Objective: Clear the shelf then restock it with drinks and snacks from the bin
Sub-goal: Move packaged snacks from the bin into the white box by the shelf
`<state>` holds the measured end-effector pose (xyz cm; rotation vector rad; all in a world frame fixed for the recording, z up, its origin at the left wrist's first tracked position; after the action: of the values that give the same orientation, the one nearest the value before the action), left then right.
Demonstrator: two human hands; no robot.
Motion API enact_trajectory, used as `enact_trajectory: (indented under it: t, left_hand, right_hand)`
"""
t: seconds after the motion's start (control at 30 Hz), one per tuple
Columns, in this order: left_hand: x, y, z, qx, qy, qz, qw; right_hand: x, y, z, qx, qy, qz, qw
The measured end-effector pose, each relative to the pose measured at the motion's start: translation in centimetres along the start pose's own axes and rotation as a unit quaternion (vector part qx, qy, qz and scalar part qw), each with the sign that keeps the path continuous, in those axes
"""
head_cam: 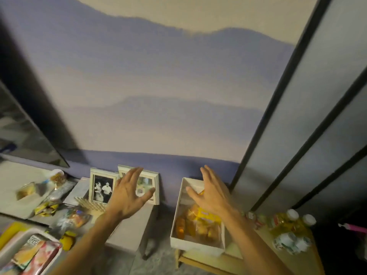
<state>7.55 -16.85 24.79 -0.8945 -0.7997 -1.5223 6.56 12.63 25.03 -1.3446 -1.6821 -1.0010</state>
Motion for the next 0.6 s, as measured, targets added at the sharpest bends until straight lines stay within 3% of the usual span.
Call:
enact_trajectory:
  t: [0.27, 0.6]
  left_hand:
    - [15.0, 9.9, -7.8, 0.100, -0.022, 0.116, 0.988]
    - [27.3, 31.0, -22.5, 0.230, -0.054, 0.184, 0.954]
  right_hand:
    - [2.9, -1.4, -18.1, 0.156, 0.052, -0.026, 0.986]
    - [-5.6, 5.6, -44.8, 0.326, 0.068, -0.090, 0.939]
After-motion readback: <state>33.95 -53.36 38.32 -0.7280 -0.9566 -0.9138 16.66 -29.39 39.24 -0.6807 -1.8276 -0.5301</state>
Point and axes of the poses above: each hand's wrist, its own y-axis away from the middle knuckle, its own x-axis out of the back of the hand, z = x × y, the point moved 10 cm from there along -y, towards the middle knuckle, and after that the axes turned 6 degrees about -z, right-handed, at the moved point
